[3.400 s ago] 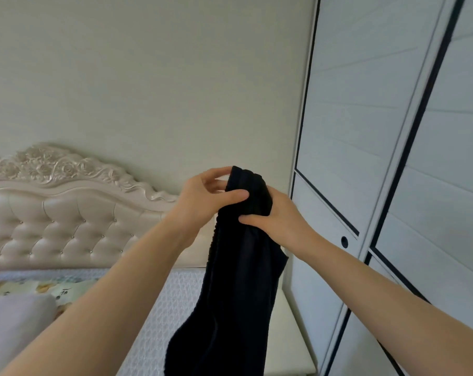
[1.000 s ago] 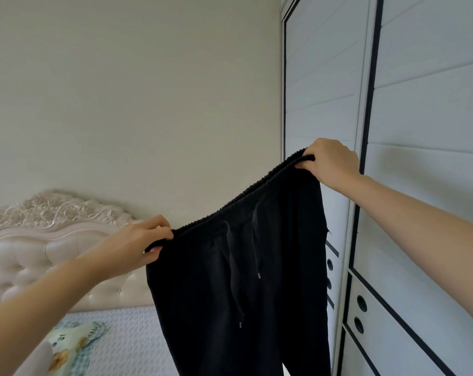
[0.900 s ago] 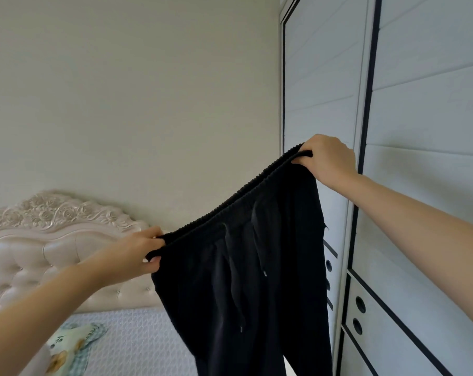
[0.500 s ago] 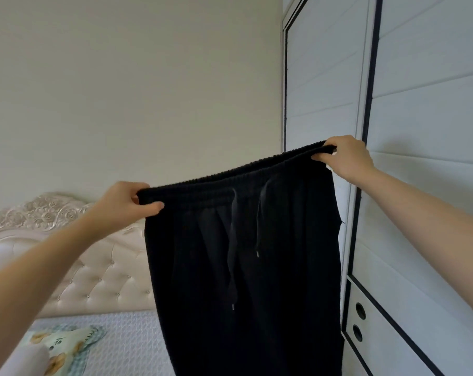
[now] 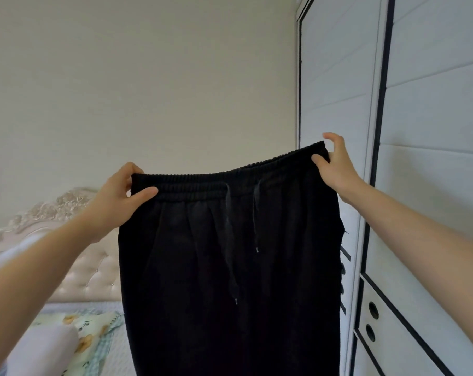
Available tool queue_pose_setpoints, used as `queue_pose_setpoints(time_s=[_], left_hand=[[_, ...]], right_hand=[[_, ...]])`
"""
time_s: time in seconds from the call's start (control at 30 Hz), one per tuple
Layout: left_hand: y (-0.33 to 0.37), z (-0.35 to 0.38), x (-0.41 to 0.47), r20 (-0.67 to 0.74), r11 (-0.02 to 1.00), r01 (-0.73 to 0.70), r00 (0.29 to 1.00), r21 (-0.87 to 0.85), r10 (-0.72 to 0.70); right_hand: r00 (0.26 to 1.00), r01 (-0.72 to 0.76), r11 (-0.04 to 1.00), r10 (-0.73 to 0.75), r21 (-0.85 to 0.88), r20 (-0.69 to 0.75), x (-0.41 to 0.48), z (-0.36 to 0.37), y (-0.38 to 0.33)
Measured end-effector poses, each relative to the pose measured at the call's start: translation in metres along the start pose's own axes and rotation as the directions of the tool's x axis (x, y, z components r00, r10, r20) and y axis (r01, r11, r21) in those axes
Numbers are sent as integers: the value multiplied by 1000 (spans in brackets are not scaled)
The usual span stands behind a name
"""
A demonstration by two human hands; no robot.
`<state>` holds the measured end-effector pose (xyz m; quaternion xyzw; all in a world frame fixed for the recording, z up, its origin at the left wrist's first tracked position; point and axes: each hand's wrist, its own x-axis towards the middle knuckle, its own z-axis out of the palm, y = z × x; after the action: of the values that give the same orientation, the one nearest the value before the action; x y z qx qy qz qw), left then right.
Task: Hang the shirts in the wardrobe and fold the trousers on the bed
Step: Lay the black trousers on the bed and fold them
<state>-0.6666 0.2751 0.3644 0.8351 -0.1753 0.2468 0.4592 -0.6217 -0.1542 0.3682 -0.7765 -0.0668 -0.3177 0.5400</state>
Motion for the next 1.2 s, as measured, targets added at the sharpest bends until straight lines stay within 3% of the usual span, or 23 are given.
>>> queue_pose_setpoints(time_s=[0.1, 0.27, 0.47, 0.67, 0.87, 1.0, 1.2], left_hand=[[4, -14, -14, -10, 998, 28, 1000, -61, -29], [31, -42, -32, -105, 988, 46, 992, -150, -62], [96, -77, -49, -271, 988, -24, 962, -155, -19], [158, -119, -63, -453, 992, -70, 891, -107, 14], [138, -155, -92, -531, 999, 44, 846, -30, -53], [80, -168, -121, -564, 976, 216, 802, -33, -197], [-30, -150, -165, -570, 891, 440, 706, -111, -420]], right_hand=[[998, 11, 998, -7, 63, -66, 1, 14, -3], [977, 174, 979, -159, 102, -145, 6, 35, -26], [923, 338, 929, -296, 151, -246, 11, 42, -77], [890, 439, 873, -390, 213, -236, 15, 52, -139], [936, 351, 873, -336, 338, -102, -1, 103, -149], [961, 227, 884, -272, 408, 54, -32, 159, -118], [949, 59, 939, -158, 340, 274, -87, 247, -40]])
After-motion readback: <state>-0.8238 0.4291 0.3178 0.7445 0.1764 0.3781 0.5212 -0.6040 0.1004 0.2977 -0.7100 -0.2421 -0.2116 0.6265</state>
